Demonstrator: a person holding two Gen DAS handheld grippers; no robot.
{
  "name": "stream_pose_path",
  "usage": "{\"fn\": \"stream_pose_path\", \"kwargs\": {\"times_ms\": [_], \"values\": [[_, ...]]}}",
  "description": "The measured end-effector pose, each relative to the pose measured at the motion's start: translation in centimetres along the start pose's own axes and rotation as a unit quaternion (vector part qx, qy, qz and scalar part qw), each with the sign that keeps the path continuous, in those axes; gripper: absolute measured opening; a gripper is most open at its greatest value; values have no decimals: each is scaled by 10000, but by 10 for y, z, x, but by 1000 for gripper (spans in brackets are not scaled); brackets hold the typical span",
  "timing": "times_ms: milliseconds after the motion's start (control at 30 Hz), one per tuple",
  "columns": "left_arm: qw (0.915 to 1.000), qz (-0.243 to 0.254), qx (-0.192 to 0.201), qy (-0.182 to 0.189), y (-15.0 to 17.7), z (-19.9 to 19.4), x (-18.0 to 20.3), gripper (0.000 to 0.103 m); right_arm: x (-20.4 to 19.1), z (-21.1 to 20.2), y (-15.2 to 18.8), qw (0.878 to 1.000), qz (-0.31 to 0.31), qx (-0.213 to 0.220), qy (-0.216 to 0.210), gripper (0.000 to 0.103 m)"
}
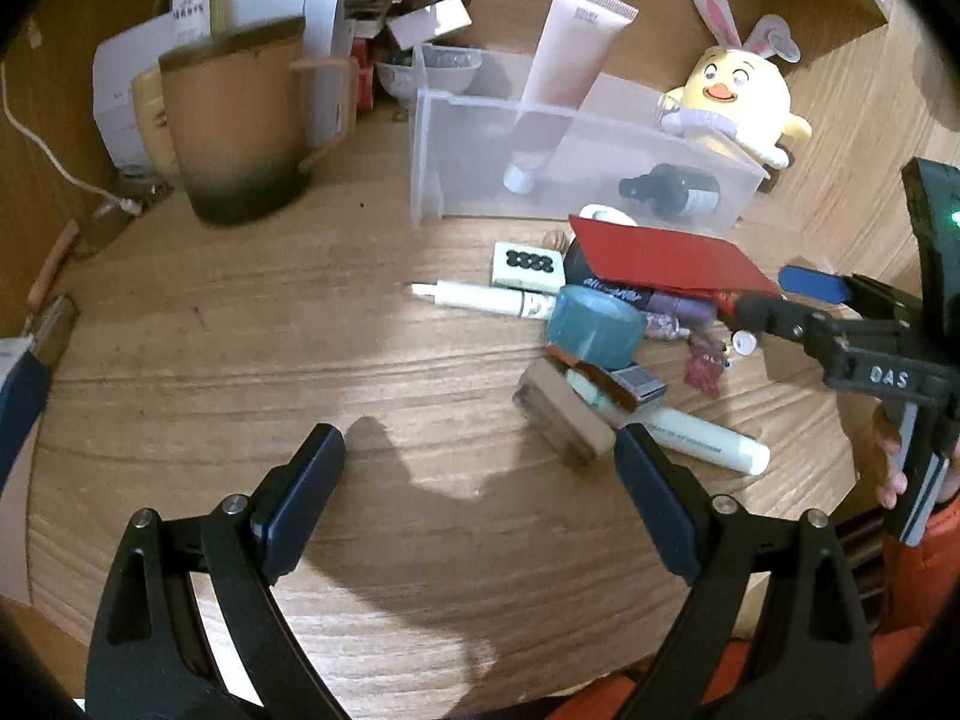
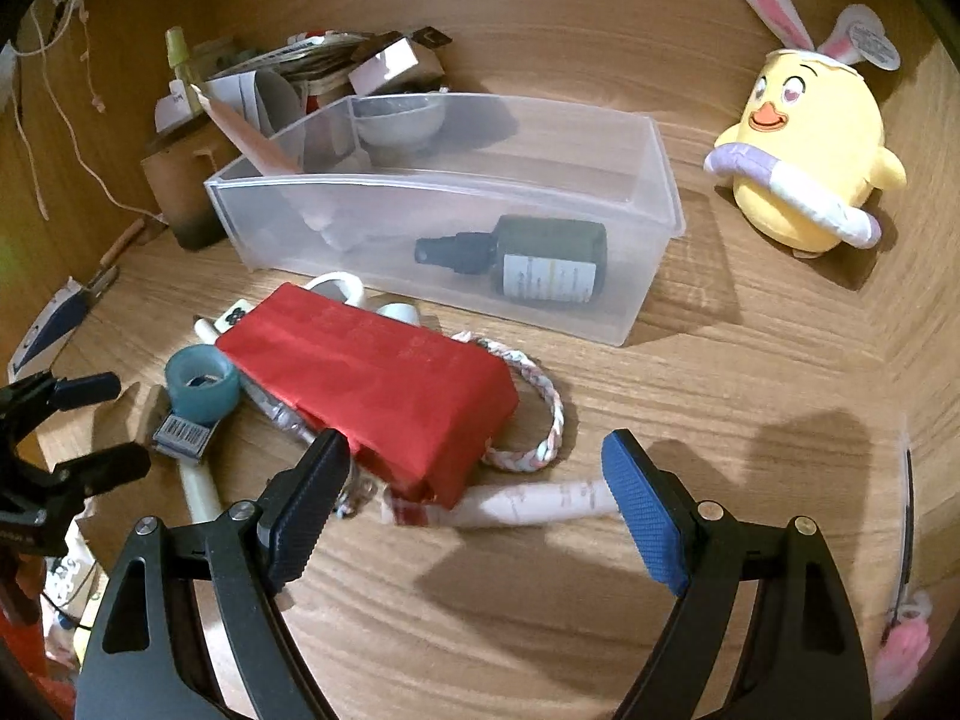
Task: Organize objects
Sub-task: 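Grasp the white eraser with the left tool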
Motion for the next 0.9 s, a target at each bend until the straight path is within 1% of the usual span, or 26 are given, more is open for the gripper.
{"fn": "stream_pose_path", "kwargs": {"times_ms": [100,267,300,367,400,433,500,533,600,667,767,800,867,900], "values": [[10000,18,18,-2,-2,0,1,92,-1,6,-6,10000,-89,-44,0,84],[9999,138,38,-21,-9,5,8,92,-4,13,-18,9994,-290,-119,-137,84],[9999,144,66,-34,-10,6,9,90,-5,14,-20,9992,-339,-132,-163,84],[9998,160,104,-22,-12,7,10,84,-7,16,-24,9986,-432,-163,-244,84],[9998,168,122,17,-13,7,11,77,-7,17,-26,9984,-458,-167,-273,84],[9998,164,125,71,-14,7,11,75,-8,18,-28,9980,-503,-170,-342,84],[9997,164,128,106,-16,6,11,65,-9,20,-30,9975,-523,-179,-450,84],[9997,163,128,156,-15,5,11,63,-8,20,-30,9972,-518,-184,-501,82],[9995,155,120,250,-14,3,10,54,-7,22,-32,9967,-491,-202,-619,82],[9994,158,110,290,-12,1,8,50,-5,21,-32,9964,-465,-186,-690,77],[9997,180,101,139,-9,-3,5,41,-3,21,-30,9958,-461,-186,-773,70],[9997,173,98,109,-8,-3,4,40,-3,20,-29,9957,-467,-182,-783,68],[9998,123,84,91,-6,-4,-1,40,-3,19,-27,9958,-497,-172,-754,58],[9999,102,77,86,-4,-4,-1,40,-3,18,-25,9960,-503,-167,-719,56]]}}
Point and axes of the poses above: each gripper's, at about its wrist camera, not at the fingertips, and z roughly the way its jaws point, x to its right, y to its underside, the point moved 4 cm from there along z, roughly the way its jaws point, and after that the axes turned 14 degrees about -x, right-handed, at the moved point
